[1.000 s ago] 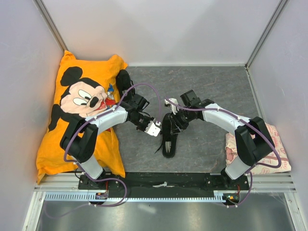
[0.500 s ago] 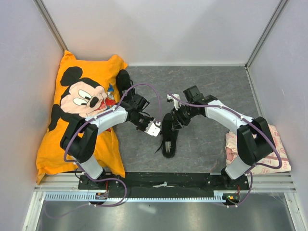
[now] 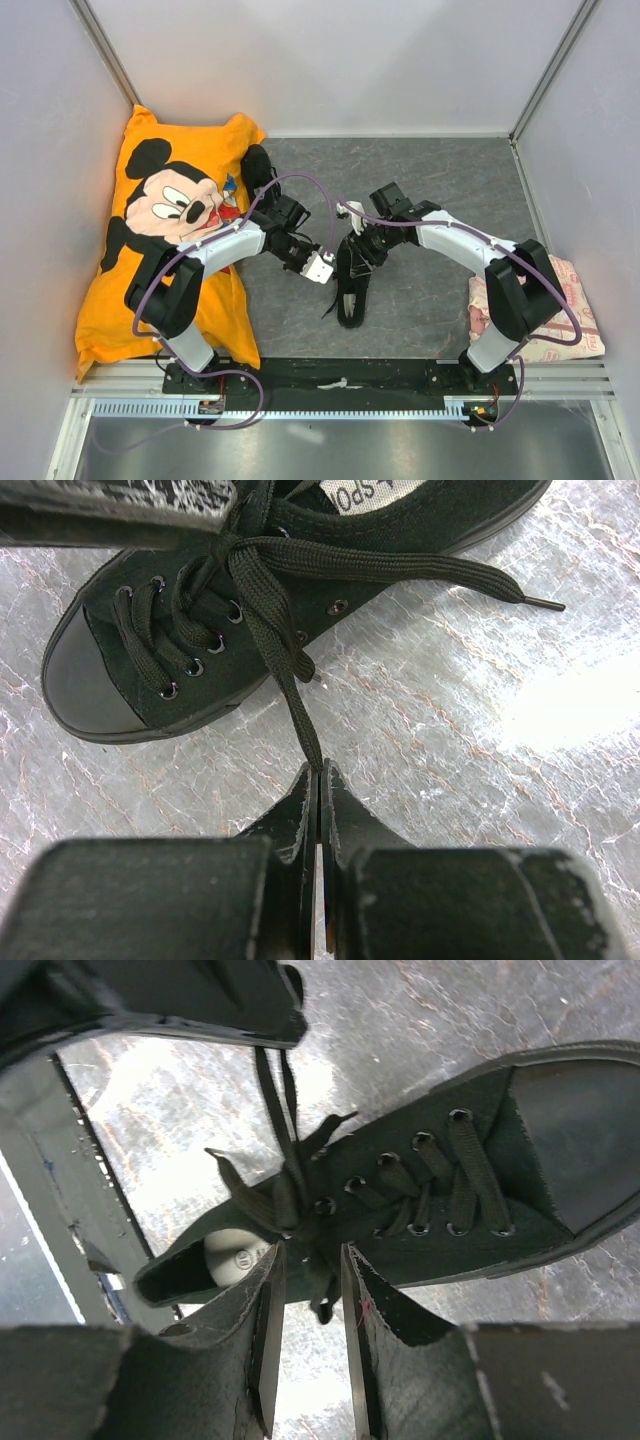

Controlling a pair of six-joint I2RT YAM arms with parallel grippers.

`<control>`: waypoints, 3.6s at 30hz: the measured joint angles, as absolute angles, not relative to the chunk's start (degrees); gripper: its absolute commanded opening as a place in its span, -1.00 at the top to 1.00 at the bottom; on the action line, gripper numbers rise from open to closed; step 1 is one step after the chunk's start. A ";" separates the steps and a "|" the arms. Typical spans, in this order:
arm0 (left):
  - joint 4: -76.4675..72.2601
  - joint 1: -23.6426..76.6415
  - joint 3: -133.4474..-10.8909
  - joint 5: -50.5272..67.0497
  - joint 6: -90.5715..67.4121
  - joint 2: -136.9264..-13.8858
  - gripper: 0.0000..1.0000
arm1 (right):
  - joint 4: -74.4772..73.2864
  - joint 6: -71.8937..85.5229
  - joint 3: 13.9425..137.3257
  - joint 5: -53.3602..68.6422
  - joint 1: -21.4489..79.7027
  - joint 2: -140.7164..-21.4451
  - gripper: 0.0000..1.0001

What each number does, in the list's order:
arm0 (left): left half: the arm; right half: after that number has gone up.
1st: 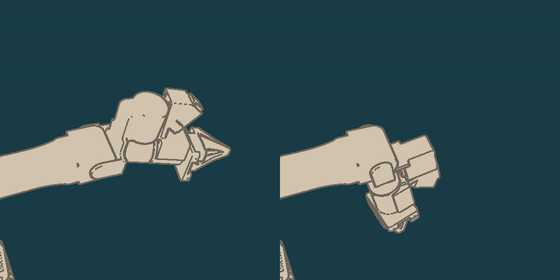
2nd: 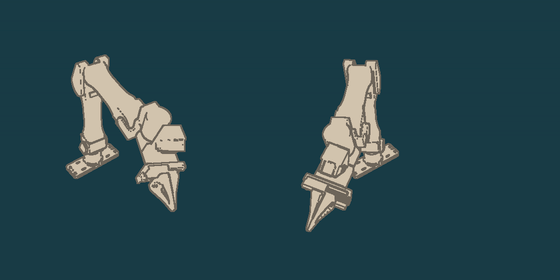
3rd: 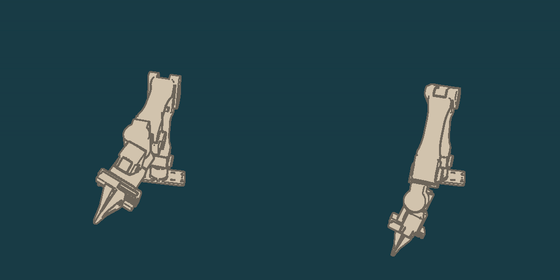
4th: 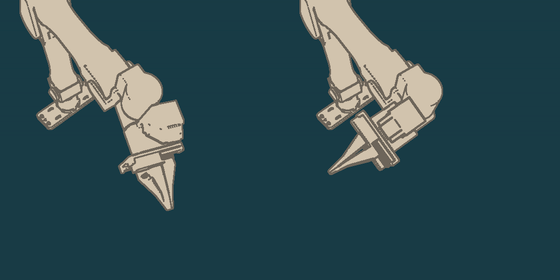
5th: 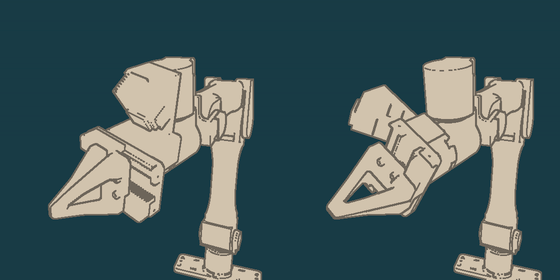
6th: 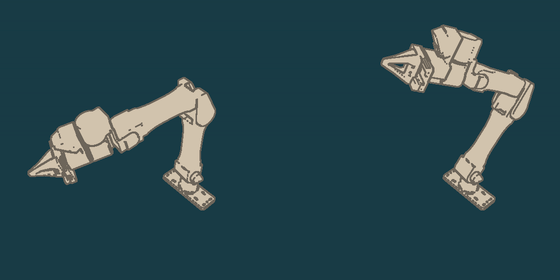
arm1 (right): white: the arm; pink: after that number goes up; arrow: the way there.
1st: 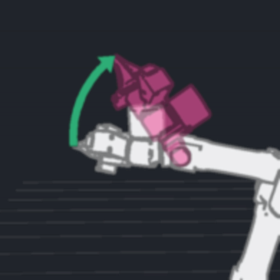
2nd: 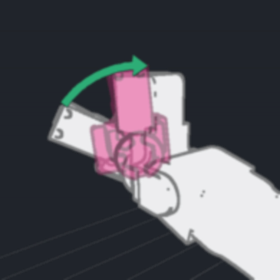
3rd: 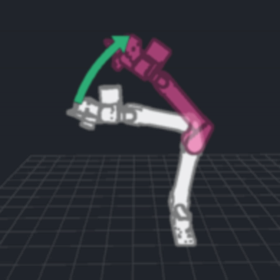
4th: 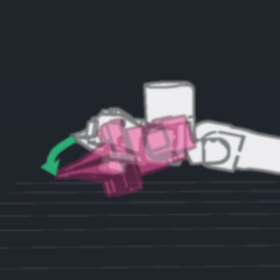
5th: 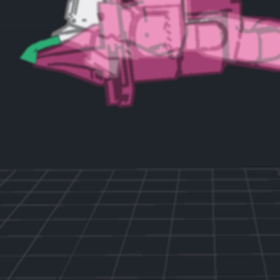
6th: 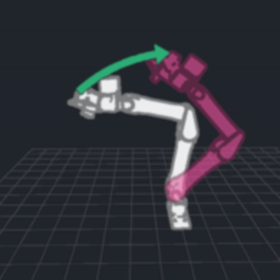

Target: Tie the shoes

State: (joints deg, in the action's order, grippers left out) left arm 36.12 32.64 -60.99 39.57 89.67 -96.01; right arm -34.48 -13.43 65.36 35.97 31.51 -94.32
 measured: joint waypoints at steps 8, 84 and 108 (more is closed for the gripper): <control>36.12 32.64 -60.99 39.57 89.67 -96.01 0.97 | -34.11 -13.37 64.93 34.39 31.48 -95.68 0.54; 30.87 27.44 -58.59 41.74 77.19 -94.43 0.12 | -41.63 -20.03 66.13 34.70 25.41 -92.51 0.05; 11.53 36.58 -45.98 38.59 60.05 -90.17 0.29 | -41.28 -17.65 71.26 38.52 25.65 -97.67 0.08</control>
State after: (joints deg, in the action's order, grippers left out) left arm 11.53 36.58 -45.98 38.59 60.05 -90.17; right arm -41.28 -17.65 71.26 38.52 25.65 -97.67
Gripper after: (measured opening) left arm 0.341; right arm 0.462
